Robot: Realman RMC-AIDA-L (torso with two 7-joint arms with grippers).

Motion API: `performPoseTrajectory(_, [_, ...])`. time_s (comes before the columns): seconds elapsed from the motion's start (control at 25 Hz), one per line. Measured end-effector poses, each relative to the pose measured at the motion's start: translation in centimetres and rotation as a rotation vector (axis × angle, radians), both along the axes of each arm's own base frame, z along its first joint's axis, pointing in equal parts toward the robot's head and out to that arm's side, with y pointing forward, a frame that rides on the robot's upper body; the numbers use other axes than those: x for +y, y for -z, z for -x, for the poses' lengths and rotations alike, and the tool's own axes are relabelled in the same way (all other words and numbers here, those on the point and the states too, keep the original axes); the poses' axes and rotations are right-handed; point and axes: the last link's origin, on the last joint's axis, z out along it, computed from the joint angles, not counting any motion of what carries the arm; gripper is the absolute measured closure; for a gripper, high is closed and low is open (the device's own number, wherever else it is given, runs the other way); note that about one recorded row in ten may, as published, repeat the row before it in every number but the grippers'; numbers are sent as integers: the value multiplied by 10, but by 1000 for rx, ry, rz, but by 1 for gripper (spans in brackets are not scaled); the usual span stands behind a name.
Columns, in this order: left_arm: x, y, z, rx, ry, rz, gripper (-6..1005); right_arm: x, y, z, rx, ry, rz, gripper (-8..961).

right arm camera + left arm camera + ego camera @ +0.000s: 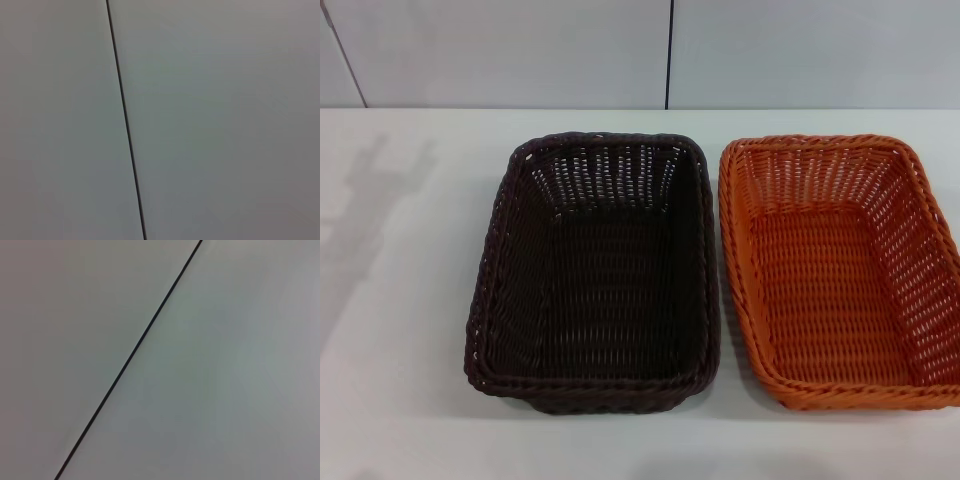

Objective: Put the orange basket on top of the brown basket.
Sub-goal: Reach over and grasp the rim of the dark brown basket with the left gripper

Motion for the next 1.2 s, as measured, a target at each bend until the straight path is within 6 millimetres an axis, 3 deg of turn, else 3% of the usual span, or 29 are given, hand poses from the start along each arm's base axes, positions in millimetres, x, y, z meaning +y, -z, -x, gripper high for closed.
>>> performPoseTrajectory(0.76, [5,-2,-2,3,-7,9,138,3,-1,3,0,-7,-2,240])
performPoseTrajectory(0.8, [26,-8,-2,10,-92,92,138,3,-1,3,0,-7,-2,240])
performPoseTrajectory(0.92, [36,-12,-2,10,-131,153,138,3,-1,2,0,-6,-2,240])
performPoseTrajectory(0.96, [49,-20,-7,32,-164,236,137,2,-1,2,3,-4,-5,240])
performPoseTrajectory(1.2, [72,-43,-29,97,-179,452,137,0,-1,-1,20,7,-16,240])
